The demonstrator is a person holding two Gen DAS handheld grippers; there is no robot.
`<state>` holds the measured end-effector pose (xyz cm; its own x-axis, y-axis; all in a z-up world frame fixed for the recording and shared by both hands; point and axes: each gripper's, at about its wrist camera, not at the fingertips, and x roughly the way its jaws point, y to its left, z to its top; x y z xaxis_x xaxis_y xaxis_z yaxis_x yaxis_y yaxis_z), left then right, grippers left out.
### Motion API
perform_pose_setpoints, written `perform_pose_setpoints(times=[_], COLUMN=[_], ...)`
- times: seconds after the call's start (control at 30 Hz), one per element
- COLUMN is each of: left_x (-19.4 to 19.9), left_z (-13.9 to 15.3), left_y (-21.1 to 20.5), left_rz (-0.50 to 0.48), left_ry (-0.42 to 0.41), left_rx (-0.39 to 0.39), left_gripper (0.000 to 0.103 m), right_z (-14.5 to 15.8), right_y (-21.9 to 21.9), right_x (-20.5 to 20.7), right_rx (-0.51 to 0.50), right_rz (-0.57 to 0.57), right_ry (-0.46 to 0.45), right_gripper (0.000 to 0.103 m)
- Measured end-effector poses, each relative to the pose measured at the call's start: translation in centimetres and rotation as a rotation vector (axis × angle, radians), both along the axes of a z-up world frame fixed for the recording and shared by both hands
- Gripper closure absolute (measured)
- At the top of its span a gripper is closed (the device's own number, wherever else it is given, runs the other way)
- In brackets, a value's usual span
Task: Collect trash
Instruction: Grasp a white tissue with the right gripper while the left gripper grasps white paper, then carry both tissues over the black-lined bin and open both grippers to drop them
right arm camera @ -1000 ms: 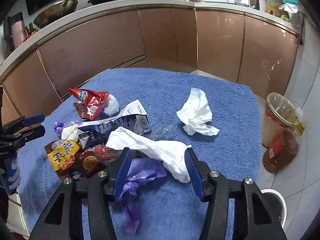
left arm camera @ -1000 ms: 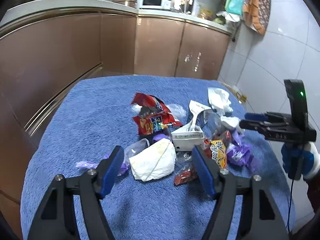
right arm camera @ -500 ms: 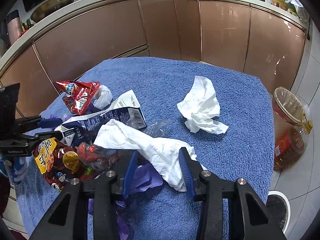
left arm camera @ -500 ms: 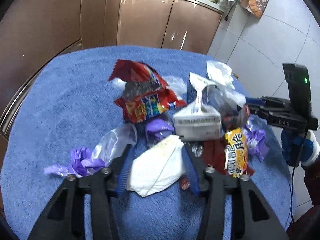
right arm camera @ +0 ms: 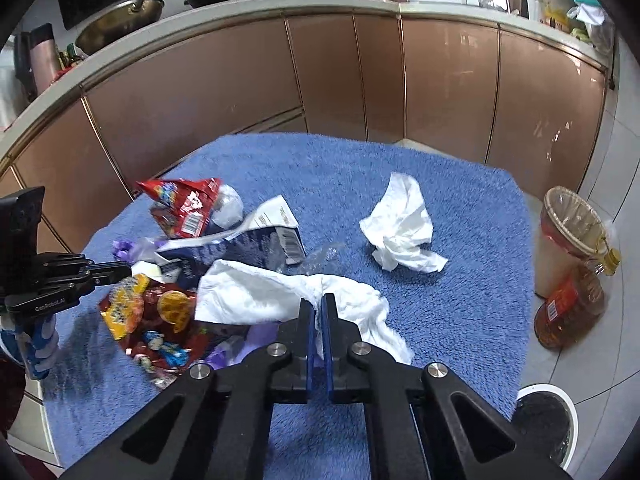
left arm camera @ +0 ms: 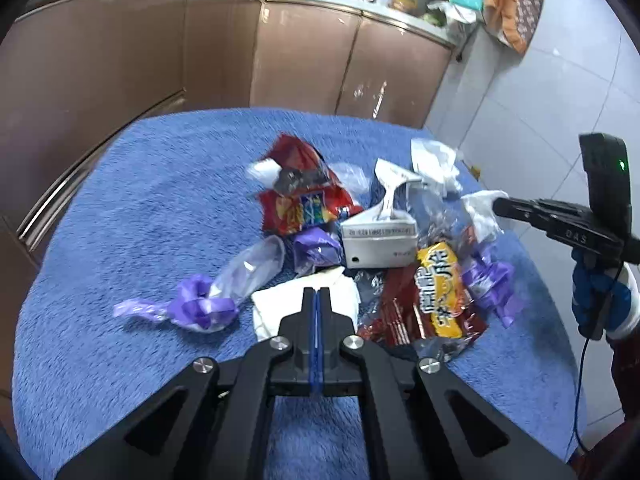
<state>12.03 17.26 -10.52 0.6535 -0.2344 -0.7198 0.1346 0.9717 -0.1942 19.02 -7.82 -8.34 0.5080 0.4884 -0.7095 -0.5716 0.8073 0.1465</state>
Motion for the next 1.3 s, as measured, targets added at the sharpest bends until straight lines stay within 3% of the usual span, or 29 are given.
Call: perform_pose_setpoints(times=[0.17,0.37,0.43,0.5,0.57,0.77,0.93,0.97,1.3], left_x=[-1.9,-1.5,-1.0,-0.5,0.1,1.5,1.8,1.7,-2.5], left_z=[2.2,1.4,0.6,-0.2,-0.7,-2.2,-3.5,-3.5,0.9], left_y=[0.8,0.6,0.5,0.4,0.2,-0.9,-1.1,-1.0,1.3], left_rz=[0.04,0.051,0.054,0.069,0.089,0.077,0.089,0.085,0.161], left_ry=[-0.044,0.005,0.029,0.045,0.046,0.075,0.093,0.092,-0.005], left_rx=[0.006,-0.008,-0.019,-0.012,0.002,0.054,0.078,0.069,0.06], left_gripper=[0.103,0.099,0.09,0.055,0.05,0.05,0.08,0.093,0.096], right_z=[3.1,4.8,5.0,5.0,5.0,4.8,4.6,4.6,6.1], right_y=[-0.3,-0.6,-0.7,-0.8,-0.9,-1.0,-0.9,-0.9,-1.8], right_x=[-2.6,-4.3,-4.6,-4.6,-4.5,-4.1,-4.1,-4.1,-5.9], right_rx=[0.026,0.044,0.042,0.041,0.04,0.039,0.038,0.038,0.063], right_rz=[-0.007,0.0,-0.002,-0.005,-0.011,-0.018,-0.015,-0.016,-0.023], right_ry=[-0.058,-0.101,-0.104,-0.103,-0.103,-0.099,-0.094,-0.094,-0.118], right_gripper=[0.099,0.099,0.099,0.099,0.099,0.099,0.099,0.099,0.099])
